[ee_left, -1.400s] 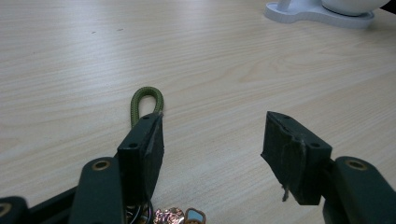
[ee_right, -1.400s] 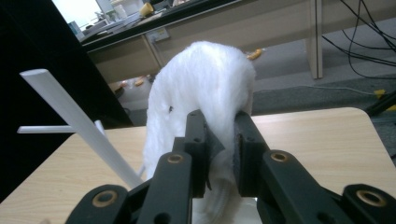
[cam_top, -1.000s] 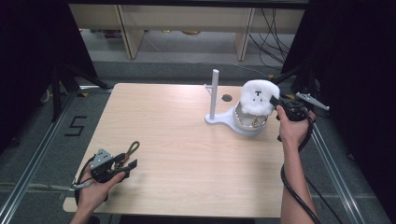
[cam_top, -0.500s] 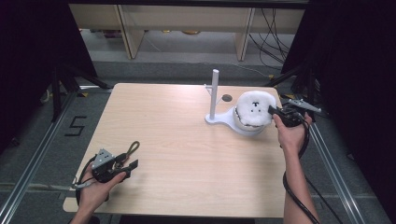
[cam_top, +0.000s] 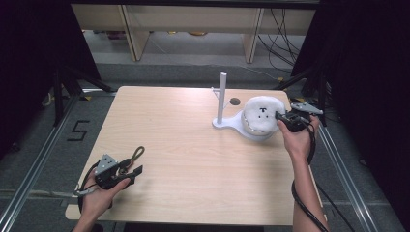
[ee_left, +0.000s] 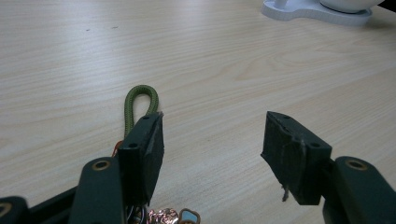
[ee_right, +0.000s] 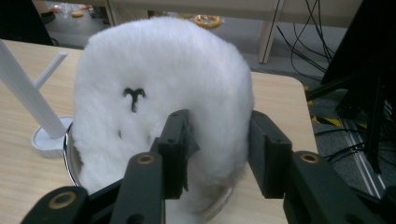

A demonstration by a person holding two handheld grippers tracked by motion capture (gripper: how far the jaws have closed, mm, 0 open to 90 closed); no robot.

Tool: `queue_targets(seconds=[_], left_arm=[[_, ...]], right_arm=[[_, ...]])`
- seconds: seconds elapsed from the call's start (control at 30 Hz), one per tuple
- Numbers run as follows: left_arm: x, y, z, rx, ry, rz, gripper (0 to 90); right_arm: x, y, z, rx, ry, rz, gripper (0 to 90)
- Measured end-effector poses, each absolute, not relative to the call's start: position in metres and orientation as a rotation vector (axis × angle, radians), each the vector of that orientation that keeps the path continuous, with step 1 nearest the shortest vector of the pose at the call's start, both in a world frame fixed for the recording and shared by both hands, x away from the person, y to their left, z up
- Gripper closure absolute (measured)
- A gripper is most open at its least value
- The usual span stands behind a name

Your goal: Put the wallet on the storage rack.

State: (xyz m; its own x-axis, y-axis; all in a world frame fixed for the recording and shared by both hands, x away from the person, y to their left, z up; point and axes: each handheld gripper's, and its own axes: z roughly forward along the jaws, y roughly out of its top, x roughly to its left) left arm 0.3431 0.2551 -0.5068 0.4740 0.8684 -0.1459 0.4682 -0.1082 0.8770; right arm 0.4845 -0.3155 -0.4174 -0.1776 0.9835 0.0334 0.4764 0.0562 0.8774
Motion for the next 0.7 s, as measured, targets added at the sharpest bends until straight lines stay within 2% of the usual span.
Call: queue_targets(seconds=[0.1, 0.17, 0.23, 0.43, 0.53, 0.7], left_arm=[[0.3433, 0.2553, -0.5068, 1.743, 1.14, 0.51, 37.9], [0.3434, 0.2552, -0.5069, 1.745, 1.14, 0.51, 37.8], [0.3432, 0.2548, -0.5067, 1.749, 1.145, 0.514, 37.8], [0.3435, 0.2538, -0.5057, 1.748, 1.134, 0.512, 37.8], [0.3433, 0.254, -0.5051, 1.749, 1.14, 0.517, 37.8], [0.3445, 0.2539, -0.5043, 1.756, 1.146, 0.51, 37.6]], right_arm=[[0.4841, -0.3169, -0.4159, 1.473, 1.694, 1.079, 57.9], [0.4839, -0.3184, -0.4156, 1.474, 1.694, 1.106, 66.5], [0.485, -0.3199, -0.4165, 1.448, 1.724, 1.075, 70.2], [0.4861, -0.3199, -0.4176, 1.46, 1.735, 1.048, 72.1], [0.4863, -0.3195, -0.4174, 1.464, 1.725, 1.059, 69.5], [0.48, -0.3178, -0.4107, 1.536, 1.676, 1.09, 58.3]])
